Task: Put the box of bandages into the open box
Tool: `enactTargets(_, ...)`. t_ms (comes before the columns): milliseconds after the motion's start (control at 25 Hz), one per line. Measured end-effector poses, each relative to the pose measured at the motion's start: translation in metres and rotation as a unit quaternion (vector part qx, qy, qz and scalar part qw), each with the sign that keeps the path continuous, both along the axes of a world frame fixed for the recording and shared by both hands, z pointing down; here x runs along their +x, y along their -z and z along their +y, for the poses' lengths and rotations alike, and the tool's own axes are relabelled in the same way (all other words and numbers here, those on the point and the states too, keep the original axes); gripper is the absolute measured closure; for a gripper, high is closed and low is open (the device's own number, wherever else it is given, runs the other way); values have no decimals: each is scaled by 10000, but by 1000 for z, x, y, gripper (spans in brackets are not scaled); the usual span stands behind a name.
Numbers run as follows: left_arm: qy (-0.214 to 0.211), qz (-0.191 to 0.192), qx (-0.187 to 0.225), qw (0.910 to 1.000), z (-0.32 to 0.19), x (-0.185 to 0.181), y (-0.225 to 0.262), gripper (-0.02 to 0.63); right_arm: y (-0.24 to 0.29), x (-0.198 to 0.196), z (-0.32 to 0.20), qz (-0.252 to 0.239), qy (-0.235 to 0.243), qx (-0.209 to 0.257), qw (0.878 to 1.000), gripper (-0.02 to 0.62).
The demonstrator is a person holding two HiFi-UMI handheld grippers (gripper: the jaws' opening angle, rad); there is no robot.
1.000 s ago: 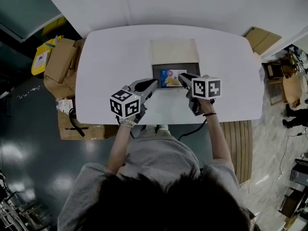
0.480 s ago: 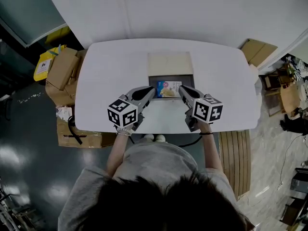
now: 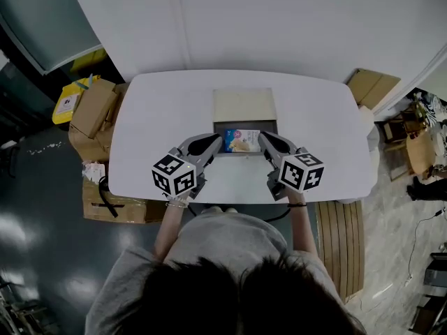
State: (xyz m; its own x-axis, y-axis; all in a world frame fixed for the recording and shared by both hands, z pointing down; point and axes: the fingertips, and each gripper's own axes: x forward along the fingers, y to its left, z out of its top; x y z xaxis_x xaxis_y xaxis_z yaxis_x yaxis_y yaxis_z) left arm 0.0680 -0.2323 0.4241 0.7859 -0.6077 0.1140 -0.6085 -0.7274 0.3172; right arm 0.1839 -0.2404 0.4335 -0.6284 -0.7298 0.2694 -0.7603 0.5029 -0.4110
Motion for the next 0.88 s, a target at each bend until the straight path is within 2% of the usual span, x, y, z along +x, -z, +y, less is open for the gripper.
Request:
enactTargets(400,202,30,308,9993,1,-7,20,611,37,17,9,-360,-20,615,9975,583)
enactTargets(720,210,21,258,9994,-2,-4,16,611,36,24,7,-154,-80,705,9974,583)
enactTargets(880,258,201,190,9993,-4,-6,15,611,32,26,6,-189,-42,710,9973,583)
